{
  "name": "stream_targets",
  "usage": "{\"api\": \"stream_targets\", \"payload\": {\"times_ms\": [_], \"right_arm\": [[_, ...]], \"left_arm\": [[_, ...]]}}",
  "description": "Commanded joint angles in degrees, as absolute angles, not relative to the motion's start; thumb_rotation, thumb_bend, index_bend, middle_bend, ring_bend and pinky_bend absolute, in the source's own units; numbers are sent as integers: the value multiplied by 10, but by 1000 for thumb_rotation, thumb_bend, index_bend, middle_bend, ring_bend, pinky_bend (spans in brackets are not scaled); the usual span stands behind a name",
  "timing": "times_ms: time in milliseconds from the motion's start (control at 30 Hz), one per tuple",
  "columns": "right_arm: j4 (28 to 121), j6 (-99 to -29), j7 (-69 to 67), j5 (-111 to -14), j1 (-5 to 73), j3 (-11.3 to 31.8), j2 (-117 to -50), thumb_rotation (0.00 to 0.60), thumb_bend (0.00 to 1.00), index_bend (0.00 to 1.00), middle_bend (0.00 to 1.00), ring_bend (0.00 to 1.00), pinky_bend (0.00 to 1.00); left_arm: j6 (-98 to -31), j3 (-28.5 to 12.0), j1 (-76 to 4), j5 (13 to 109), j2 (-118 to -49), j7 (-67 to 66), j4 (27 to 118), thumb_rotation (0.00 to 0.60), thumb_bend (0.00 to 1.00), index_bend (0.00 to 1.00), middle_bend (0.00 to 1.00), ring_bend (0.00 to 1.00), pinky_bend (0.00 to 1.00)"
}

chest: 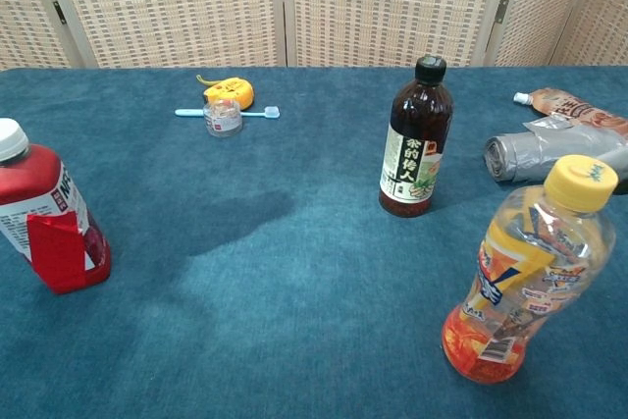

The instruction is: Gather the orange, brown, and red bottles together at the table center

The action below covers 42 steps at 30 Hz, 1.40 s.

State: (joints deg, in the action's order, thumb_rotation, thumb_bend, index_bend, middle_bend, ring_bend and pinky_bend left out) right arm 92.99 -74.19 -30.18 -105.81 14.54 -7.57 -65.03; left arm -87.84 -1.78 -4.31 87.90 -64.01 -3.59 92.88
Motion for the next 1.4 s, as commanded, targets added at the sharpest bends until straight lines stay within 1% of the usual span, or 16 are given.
{"api": "stream_targets", "payload": {"times_ms": [33,600,733,833,900,1067,1167,1267,1400], "right_arm": [[930,-732,-300,-1062,158,-75,-666,600,0,166,152,146,266],[912,-703,-293,-1051,202,-70,-750,600,0,166,213,150,268],[904,-701,-295,-1048,209,-69,-766,600,0,173,253,186,284],[894,-704,-295,-1045,211,-68,-781,600,0,221,310,240,330],[887,-708,-294,-1041,212,-66,-792,600,0,269,366,297,374],[864,-719,-289,-1033,211,-60,-817,600,0,457,524,463,511],[852,-723,-285,-1030,213,-57,-830,600,7,527,581,523,568],[843,-726,-284,-1025,216,-52,-841,600,21,560,608,555,597],[836,-725,-283,-1018,226,-42,-854,600,36,575,621,568,608]], "left_arm": [[-878,-18,-43,879,-640,-35,929,600,134,544,454,411,611],[-876,-20,-42,874,-634,-26,931,600,134,546,454,411,611],[-875,-21,-41,872,-633,-24,932,600,135,546,454,411,611],[-874,-21,-41,871,-631,-23,932,600,135,546,454,411,611],[-873,-21,-41,870,-631,-22,932,600,135,546,454,411,611],[-875,-22,-41,869,-629,-21,933,600,135,546,454,411,611],[-874,-22,-41,870,-628,-20,933,600,135,546,454,411,611],[-872,-22,-41,868,-627,-20,933,600,135,546,454,411,611],[-870,-22,-41,868,-627,-20,933,600,134,546,454,411,611]]}}
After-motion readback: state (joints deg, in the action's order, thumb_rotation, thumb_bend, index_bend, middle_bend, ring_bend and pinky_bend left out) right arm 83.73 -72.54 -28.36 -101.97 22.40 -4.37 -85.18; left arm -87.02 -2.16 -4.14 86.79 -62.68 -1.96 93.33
